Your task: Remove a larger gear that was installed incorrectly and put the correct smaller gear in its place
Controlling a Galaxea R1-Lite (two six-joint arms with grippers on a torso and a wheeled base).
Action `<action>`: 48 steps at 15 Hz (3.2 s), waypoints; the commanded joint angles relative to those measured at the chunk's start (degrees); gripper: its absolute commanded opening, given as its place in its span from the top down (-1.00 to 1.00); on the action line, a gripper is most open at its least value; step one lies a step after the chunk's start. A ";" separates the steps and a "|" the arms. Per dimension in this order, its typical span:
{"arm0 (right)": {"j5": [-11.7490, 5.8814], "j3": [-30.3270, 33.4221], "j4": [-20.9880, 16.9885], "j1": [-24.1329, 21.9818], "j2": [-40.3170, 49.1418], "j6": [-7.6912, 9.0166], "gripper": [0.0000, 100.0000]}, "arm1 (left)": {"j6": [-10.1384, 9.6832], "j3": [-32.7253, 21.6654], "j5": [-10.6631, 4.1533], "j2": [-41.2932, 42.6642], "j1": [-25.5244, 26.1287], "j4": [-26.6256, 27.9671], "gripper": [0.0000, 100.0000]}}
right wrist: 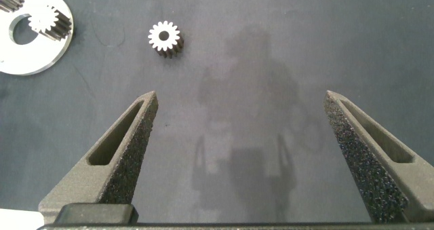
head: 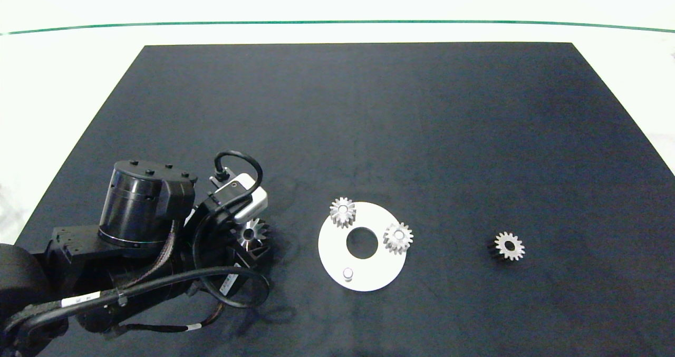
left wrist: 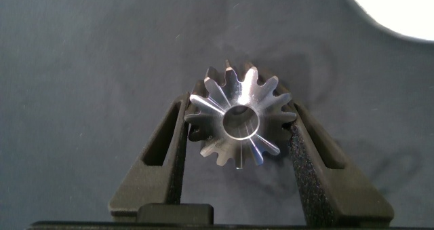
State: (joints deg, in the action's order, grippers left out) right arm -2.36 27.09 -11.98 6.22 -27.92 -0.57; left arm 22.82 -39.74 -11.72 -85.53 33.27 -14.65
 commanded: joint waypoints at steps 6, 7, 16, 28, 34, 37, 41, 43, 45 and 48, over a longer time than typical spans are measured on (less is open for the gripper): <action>-0.10 -0.54 -0.06 -0.06 0.76 -0.04 -1.00 | 0.21 2.65 0.73 -0.34 -1.72 -0.11 0.38; -0.10 -0.54 -0.06 -0.06 0.85 -0.04 -1.00 | 0.21 2.65 0.73 -0.52 -1.80 -0.11 -1.00; -0.10 -1.07 -0.06 0.11 0.32 0.05 -1.00 | -0.32 3.09 1.17 5.02 -1.63 0.15 -1.00; 1.22 3.06 0.73 7.58 -15.50 6.99 -1.00 | -6.03 2.74 1.08 35.08 -18.15 14.74 -1.00; 1.05 2.62 9.70 7.58 -27.02 7.08 -1.00 | -10.87 2.74 1.17 48.70 -27.47 25.02 -1.00; 0.96 2.62 14.36 7.67 -32.73 7.16 -1.00 | -11.22 1.25 1.08 55.03 -27.91 30.82 -1.00; 1.05 2.09 17.34 7.85 -38.62 7.16 -1.00 | -12.36 0.19 1.08 58.72 -29.75 34.60 -1.00; 1.05 0.51 23.15 7.85 -42.84 7.16 -1.00 | -12.80 0.28 1.08 59.34 -30.02 34.60 -1.00; 1.05 0.42 27.36 8.46 -46.00 7.16 -1.00 | -12.80 0.63 1.08 60.13 -30.02 34.60 -1.00; 0.87 0.60 29.39 11.98 -48.90 6.99 -1.00 | -12.80 1.16 1.08 60.74 -29.84 34.60 -1.00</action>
State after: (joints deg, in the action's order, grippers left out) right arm -1.43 27.59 17.05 16.59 -74.20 6.45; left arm 9.97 -38.72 -10.54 -25.03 3.30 19.87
